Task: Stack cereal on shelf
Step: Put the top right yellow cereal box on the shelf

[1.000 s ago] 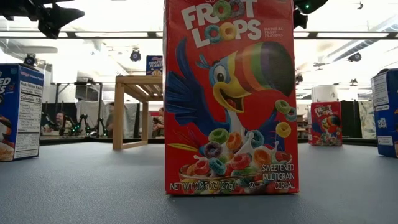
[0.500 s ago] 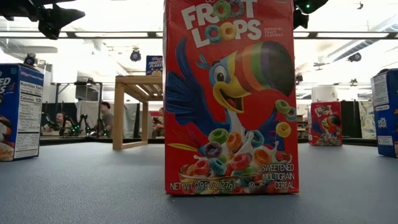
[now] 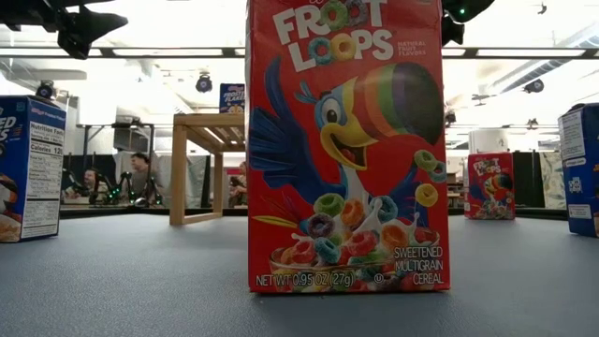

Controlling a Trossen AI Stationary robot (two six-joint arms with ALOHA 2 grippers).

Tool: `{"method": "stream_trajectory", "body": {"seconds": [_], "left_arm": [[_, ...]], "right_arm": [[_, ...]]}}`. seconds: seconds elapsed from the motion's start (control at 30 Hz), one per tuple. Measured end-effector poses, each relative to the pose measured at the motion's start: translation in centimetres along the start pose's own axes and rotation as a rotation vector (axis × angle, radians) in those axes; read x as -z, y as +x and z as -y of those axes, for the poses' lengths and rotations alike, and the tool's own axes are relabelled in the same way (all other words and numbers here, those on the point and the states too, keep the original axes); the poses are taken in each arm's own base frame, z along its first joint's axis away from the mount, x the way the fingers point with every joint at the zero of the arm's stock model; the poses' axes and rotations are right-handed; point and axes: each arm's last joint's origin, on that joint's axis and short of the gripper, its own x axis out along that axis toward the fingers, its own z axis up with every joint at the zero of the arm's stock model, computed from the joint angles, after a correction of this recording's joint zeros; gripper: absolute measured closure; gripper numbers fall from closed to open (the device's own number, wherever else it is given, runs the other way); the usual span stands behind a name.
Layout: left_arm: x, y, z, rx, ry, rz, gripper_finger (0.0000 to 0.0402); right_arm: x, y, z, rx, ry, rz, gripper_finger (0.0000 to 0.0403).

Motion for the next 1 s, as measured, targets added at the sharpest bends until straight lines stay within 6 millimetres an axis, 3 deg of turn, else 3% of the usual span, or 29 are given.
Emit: {"method": "stream_trajectory", "body": {"seconds": [0.37, 0.73, 1.0], "left_arm": [[-0.1, 0.0, 0.0, 0.0, -0.012, 0.006, 0.0168], [-0.1, 0.0, 0.0, 0.0, -0.01, 0.007, 0.0168], [-0.1, 0.0, 0.0, 0.0, -0.016, 0.008, 0.0168]], "right_arm": [[0.2, 0.1, 0.3, 0.088, -0.07, -0.059, 0.0212], [-2.3, -2.0, 0.5, 0.108, -0.104, -0.025, 0.0249], [-2.2, -2.4, 0.4, 0.125, -0.105, -0.075, 0.0265]]}}
